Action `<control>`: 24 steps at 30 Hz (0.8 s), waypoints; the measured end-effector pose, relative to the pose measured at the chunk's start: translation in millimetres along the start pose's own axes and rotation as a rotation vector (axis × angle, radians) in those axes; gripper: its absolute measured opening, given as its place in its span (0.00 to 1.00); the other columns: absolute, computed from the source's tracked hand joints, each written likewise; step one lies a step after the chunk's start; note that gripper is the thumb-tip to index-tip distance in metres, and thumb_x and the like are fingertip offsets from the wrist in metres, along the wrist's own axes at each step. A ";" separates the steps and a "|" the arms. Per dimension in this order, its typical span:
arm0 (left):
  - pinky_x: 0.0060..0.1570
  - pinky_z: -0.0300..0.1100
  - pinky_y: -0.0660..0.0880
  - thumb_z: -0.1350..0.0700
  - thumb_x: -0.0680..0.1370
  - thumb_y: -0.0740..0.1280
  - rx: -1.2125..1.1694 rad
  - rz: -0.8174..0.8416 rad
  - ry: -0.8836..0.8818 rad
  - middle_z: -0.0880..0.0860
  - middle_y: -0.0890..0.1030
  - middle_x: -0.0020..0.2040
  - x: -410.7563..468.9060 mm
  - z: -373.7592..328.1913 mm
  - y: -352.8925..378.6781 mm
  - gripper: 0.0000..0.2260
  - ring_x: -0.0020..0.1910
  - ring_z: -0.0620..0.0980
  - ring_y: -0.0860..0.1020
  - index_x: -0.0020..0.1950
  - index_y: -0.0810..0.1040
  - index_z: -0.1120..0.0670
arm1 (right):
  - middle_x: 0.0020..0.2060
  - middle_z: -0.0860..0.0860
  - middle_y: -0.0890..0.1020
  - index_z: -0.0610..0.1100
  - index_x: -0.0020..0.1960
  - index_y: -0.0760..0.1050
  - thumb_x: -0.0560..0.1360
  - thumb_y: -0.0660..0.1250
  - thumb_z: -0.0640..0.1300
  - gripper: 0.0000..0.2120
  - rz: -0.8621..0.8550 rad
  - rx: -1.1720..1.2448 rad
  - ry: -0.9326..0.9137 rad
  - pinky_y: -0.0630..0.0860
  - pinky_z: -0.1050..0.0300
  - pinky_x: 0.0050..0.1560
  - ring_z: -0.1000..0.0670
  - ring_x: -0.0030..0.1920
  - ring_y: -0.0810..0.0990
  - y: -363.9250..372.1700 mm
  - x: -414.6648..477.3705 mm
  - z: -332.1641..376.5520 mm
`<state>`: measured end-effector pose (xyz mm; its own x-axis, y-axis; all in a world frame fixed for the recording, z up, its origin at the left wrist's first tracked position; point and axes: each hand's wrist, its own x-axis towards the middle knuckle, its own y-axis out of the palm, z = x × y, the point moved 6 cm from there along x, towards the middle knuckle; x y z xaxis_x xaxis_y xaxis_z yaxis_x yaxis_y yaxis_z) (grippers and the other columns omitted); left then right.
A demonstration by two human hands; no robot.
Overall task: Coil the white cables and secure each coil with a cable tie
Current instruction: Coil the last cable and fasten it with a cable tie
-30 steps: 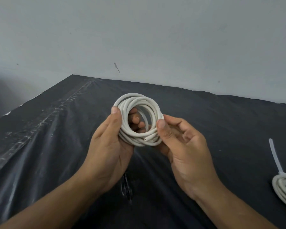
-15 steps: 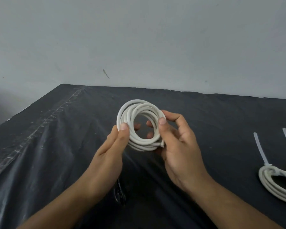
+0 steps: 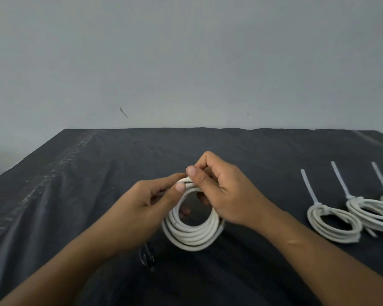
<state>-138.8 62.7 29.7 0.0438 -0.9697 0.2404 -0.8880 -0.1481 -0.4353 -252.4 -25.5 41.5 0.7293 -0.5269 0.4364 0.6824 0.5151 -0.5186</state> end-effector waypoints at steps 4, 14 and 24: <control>0.60 0.52 0.77 0.46 0.78 0.63 -0.037 0.109 0.008 0.48 0.86 0.52 6.0 -15.7 14.8 0.13 0.54 0.48 0.83 0.62 0.79 0.40 | 0.31 0.47 0.82 0.48 0.43 0.75 0.80 0.64 0.53 0.11 -0.060 -0.039 -0.022 0.77 0.56 0.31 0.52 0.29 0.81 -30.0 -16.0 9.0; 0.46 0.41 0.81 0.49 0.70 0.70 -0.456 0.038 0.044 0.55 0.87 0.49 39.7 -31.9 96.2 0.15 0.46 0.50 0.85 0.55 0.85 0.46 | 0.38 0.48 0.85 0.45 0.44 0.76 0.79 0.64 0.58 0.17 -0.343 -0.202 0.189 0.81 0.51 0.43 0.49 0.37 0.83 -126.4 -84.3 -0.1; 0.42 0.36 0.80 0.45 0.68 0.72 -0.572 0.164 -0.001 0.52 0.87 0.47 58.0 -51.9 179.6 0.14 0.43 0.44 0.85 0.53 0.85 0.43 | 0.47 0.45 0.82 0.42 0.47 0.77 0.77 0.66 0.40 0.02 -0.758 -0.834 0.710 0.73 0.57 0.51 0.45 0.49 0.80 -326.4 -248.7 -100.6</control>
<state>-319.5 -10.0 10.5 -0.1151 -0.9711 0.2090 -0.9888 0.1322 0.0698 -661.5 -130.6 28.2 -0.1727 -0.8646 0.4718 0.4859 -0.4915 -0.7228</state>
